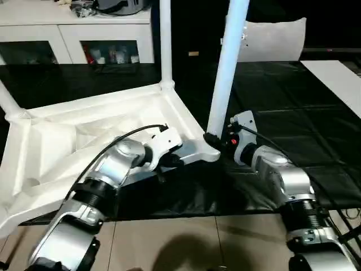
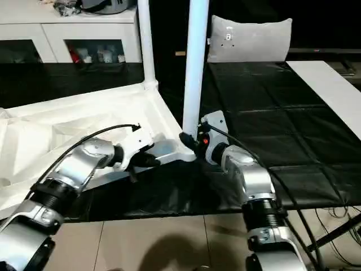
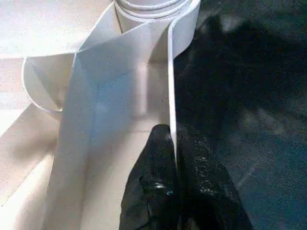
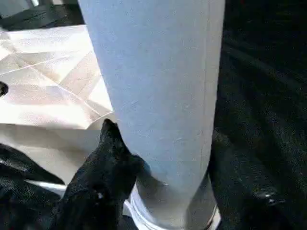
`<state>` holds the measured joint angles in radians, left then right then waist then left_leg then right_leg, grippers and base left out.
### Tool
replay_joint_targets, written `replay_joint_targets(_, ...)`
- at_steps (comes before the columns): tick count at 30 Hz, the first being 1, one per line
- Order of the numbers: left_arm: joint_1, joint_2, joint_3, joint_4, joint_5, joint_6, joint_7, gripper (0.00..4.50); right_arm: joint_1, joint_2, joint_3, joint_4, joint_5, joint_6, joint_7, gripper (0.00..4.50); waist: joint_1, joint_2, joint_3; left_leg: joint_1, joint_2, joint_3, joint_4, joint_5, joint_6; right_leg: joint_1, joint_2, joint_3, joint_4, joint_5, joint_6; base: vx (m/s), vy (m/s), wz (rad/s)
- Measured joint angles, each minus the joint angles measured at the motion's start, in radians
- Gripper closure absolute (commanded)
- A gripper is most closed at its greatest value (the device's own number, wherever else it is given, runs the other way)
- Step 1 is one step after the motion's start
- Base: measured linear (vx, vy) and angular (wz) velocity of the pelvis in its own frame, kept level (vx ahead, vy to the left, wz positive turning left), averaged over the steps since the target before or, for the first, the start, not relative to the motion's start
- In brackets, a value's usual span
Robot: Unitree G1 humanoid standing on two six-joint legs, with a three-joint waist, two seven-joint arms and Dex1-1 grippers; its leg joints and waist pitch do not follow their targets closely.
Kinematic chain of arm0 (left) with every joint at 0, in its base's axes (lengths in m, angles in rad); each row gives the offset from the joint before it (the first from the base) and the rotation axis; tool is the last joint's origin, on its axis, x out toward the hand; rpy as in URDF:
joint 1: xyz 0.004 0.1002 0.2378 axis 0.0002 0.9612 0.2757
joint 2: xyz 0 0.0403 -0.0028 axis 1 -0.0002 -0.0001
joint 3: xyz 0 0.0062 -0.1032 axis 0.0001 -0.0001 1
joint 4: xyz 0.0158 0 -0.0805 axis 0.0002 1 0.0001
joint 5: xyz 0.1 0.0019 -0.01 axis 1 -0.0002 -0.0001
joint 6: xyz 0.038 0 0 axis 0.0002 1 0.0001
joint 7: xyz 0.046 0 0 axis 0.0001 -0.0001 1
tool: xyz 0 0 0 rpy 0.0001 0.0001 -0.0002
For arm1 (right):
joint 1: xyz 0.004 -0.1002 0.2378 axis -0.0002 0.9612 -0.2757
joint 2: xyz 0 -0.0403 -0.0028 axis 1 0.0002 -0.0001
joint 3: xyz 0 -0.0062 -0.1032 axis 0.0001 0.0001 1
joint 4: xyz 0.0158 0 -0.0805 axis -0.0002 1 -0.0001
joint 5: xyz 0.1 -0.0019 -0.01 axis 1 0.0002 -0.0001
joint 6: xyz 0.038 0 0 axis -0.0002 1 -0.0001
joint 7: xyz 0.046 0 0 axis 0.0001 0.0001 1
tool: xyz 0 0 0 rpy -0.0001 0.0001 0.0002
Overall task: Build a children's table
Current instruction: Rotate leg to tighten
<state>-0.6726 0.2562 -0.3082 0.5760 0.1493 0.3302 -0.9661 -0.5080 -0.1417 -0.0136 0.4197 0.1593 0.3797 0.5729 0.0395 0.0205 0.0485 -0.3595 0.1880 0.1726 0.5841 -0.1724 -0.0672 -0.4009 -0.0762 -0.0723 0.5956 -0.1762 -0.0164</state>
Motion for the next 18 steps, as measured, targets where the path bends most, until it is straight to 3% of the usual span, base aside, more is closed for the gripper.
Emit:
replay_joint_targets(2, -0.002, 0.0, -0.002, 0.0, 0.002, -0.009, 0.0, 4.5, 0.006, 0.003, -0.011, -0.008, 0.008, -0.001, 0.006, 1.47, 0.003, 0.0, 0.0, -0.002, -0.001, 0.0, 0.0, -0.001, 0.001, -0.001, 0.0, 0.001, -0.001, 0.007, -0.001, 0.0, 0.0, 0.0)
replay_joint_targets(8, 0.0, 0.023, -0.026, 0.01, 0.003, -0.11, -0.033, 4.5, 0.044, -0.062, -0.011, -0.029, 0.048, -0.036, 0.131, 1.04, 0.023, 0.0, 0.0, -0.005, 0.0, 0.0, -0.006, -0.001, 0.001, -0.004, 0.001, -0.001, -0.001, 0.01, -0.003, 0.0, 0.0, 0.0)
replay_joint_targets(12, 0.007, 0.056, -0.04, 0.021, 0.0, -0.192, -0.094, 4.5, 0.077, -0.13, -0.001, -0.052, 0.081, -0.045, 0.278, 0.72, 0.033, 0.0, 0.0, -0.006, 0.0, 0.0, -0.007, -0.001, 0.002, -0.005, 0.001, -0.001, -0.001, 0.01, -0.003, 0.0, 0.0, 0.0)
replay_joint_targets(18, 0.01, 0.12, -0.078, 0.027, -0.013, -0.301, -0.23, 4.5, 0.09, -0.274, 0.035, -0.073, 0.123, -0.077, 0.547, 0.28, 0.06, 0.0, 0.0, -0.006, 0.001, 0.0, -0.005, -0.001, 0.002, -0.005, 0.001, -0.001, -0.001, 0.01, -0.003, 0.0, 0.0, 0.0)
